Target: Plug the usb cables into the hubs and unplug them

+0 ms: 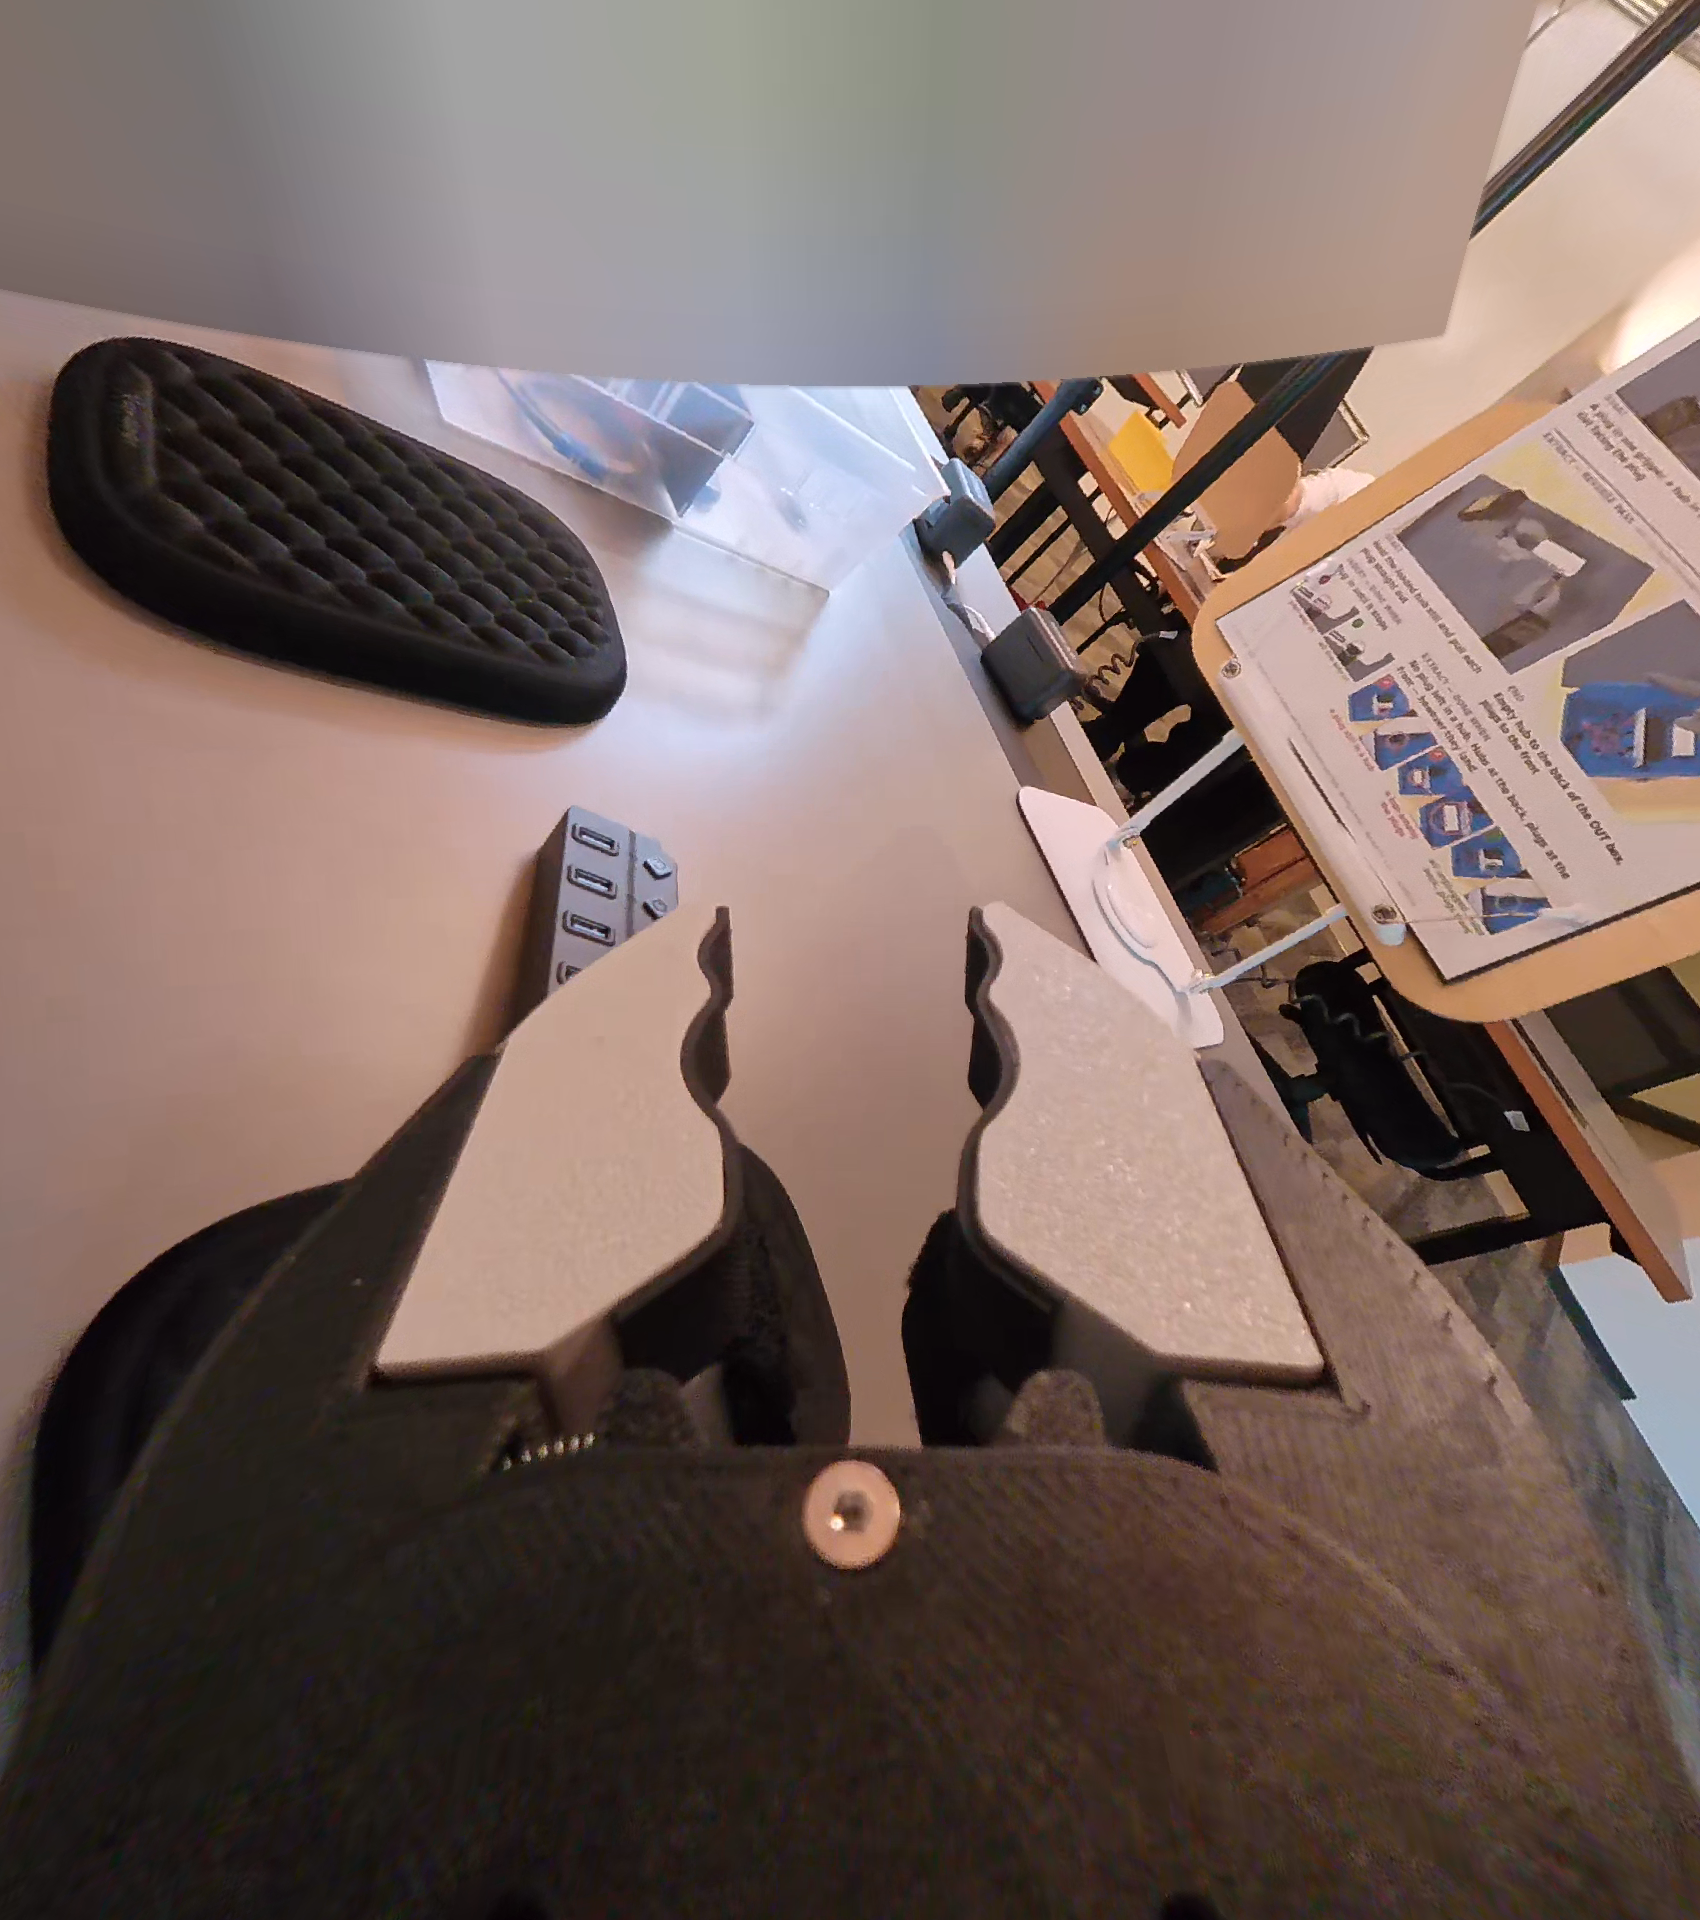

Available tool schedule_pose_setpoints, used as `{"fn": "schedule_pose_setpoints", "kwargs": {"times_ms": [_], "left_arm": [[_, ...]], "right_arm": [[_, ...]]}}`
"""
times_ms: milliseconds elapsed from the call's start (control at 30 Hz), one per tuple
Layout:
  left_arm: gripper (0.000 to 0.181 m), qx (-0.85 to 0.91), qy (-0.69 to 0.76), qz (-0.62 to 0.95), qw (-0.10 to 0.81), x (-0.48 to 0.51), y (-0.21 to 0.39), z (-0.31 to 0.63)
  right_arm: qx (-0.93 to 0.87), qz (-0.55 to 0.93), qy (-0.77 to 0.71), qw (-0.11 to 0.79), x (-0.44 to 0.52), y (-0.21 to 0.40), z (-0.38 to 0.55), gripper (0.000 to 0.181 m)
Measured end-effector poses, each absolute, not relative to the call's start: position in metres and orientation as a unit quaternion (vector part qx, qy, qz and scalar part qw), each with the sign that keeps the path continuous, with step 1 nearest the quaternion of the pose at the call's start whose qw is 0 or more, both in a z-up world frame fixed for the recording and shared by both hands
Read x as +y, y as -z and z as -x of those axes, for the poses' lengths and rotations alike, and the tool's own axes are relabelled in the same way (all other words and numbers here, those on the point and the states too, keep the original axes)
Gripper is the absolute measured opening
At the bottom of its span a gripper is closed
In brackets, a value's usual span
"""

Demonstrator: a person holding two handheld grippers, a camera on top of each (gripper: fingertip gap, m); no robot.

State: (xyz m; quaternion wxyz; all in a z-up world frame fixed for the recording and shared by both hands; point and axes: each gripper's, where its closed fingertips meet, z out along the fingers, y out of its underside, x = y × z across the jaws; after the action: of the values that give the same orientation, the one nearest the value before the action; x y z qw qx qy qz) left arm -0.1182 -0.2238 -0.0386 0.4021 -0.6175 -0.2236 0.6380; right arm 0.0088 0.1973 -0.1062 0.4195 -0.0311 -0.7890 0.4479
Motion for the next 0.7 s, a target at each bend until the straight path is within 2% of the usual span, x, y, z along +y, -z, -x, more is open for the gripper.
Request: {"fn": "schedule_pose_setpoints", "kwargs": {"times_ms": [267,433,567,700], "left_arm": [[0.006,-0.184,-0.558,0.502,0.635,-0.188,-0.022,0.08],[0.006,-0.158,-0.468,0.45,0.744,-0.164,-0.041,0.056],[0.006,-0.133,-0.321,0.39,0.852,-0.134,-0.044,0.035],[0.005,-0.108,-0.179,0.337,0.918,-0.102,-0.038,0.022]], "right_arm": [[-0.79,0.023,-0.456,0.41,0.185,0.109,-0.008,0.043],[-0.782,0.019,-0.475,0.403,0.177,0.107,-0.008,0.043],[-0.719,0.016,-0.585,0.376,0.142,0.083,-0.009,0.044],[-0.618,0.02,-0.726,0.301,0.096,0.05,-0.018,0.047]]}}
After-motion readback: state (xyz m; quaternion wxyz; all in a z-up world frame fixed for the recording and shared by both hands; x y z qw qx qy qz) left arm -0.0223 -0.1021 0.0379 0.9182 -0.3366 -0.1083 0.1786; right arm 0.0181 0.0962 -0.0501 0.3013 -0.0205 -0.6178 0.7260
